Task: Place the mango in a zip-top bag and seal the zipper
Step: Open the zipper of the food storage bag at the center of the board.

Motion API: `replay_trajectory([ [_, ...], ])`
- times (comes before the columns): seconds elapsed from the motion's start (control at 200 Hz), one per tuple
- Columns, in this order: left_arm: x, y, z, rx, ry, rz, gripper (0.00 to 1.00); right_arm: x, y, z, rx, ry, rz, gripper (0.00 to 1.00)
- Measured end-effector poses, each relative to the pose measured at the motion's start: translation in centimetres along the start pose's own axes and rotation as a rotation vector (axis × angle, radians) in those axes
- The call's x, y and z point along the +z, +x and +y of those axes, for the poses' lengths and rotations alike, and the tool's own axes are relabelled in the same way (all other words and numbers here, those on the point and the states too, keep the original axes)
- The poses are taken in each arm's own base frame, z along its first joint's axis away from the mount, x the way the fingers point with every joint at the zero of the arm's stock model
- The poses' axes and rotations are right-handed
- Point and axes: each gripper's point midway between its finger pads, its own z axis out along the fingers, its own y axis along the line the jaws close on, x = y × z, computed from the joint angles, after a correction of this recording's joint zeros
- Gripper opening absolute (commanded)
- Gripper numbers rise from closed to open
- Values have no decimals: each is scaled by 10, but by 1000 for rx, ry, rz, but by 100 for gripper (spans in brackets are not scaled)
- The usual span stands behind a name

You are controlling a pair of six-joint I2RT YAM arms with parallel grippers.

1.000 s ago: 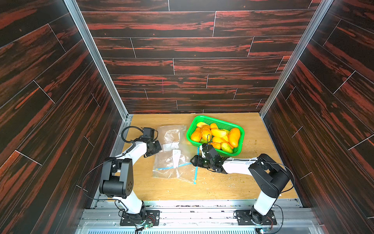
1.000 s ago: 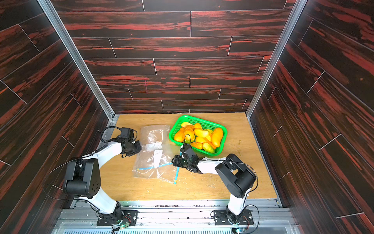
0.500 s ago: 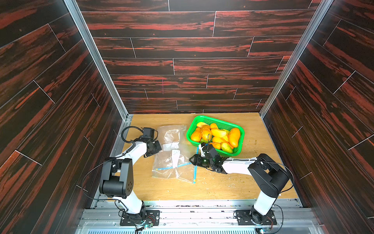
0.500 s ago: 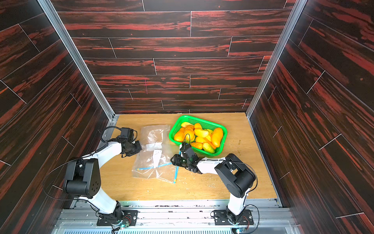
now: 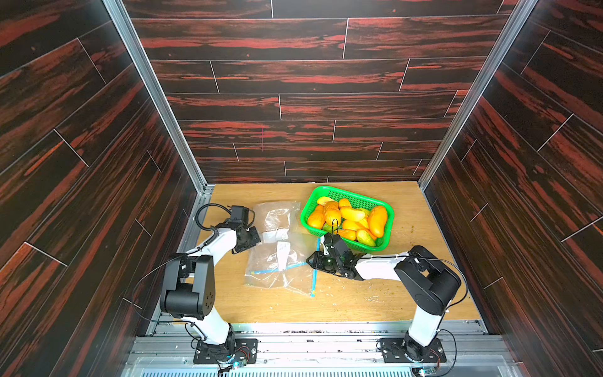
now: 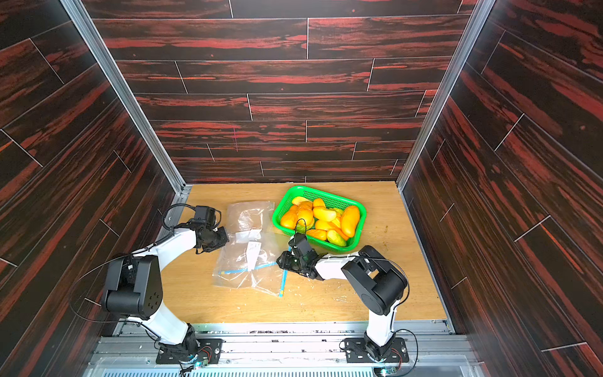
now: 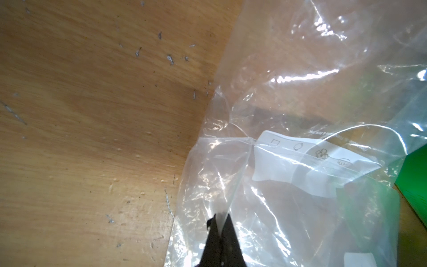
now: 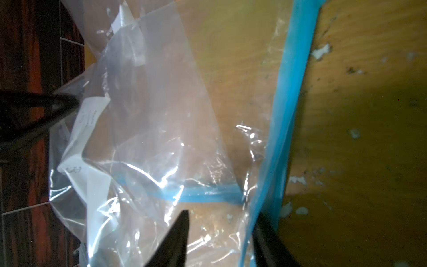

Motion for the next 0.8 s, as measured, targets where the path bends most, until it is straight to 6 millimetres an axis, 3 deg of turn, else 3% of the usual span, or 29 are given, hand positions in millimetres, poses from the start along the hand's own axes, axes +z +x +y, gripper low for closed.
replay_trajectory([
  [0.065, 0, 0, 0, 0, 0, 0, 0, 0, 1, 2, -1, -11, 8, 9],
  [0.12, 0, 0, 0, 0, -1, 2, 12, 0, 1, 5, -9, -24, 8, 0],
  [0.19, -1, 2, 2, 4, -12, 8, 30, -1, 0, 9, -13, -35, 6, 0],
  [0.331, -16, -2, 10, 9, -68, -11, 52, -16, -10, 27, -49, -64, -22, 0],
  [0.376, -29, -10, 10, 15, -88, -42, 55, -23, -17, 40, -73, -84, -43, 0],
  [0.406, -40, -17, 10, 15, -100, -72, 64, -29, -23, 51, -92, -98, -59, 0],
  [0.511, -90, -53, 4, 12, -119, -228, 65, -52, -44, 94, -171, -168, -137, 0],
  [0.546, -109, -64, 1, 10, -116, -290, 73, -60, -51, 107, -197, -191, -165, 0],
  [0.606, -138, -77, -3, -4, -108, -376, 74, -71, -61, 122, -228, -214, -206, 0],
  [0.706, -177, -82, -9, -5, -63, -468, 74, -83, -71, 136, -262, -233, -250, 0],
  [0.797, -199, -79, -25, 14, 49, -516, 74, -87, -77, 142, -278, -231, -264, 0],
])
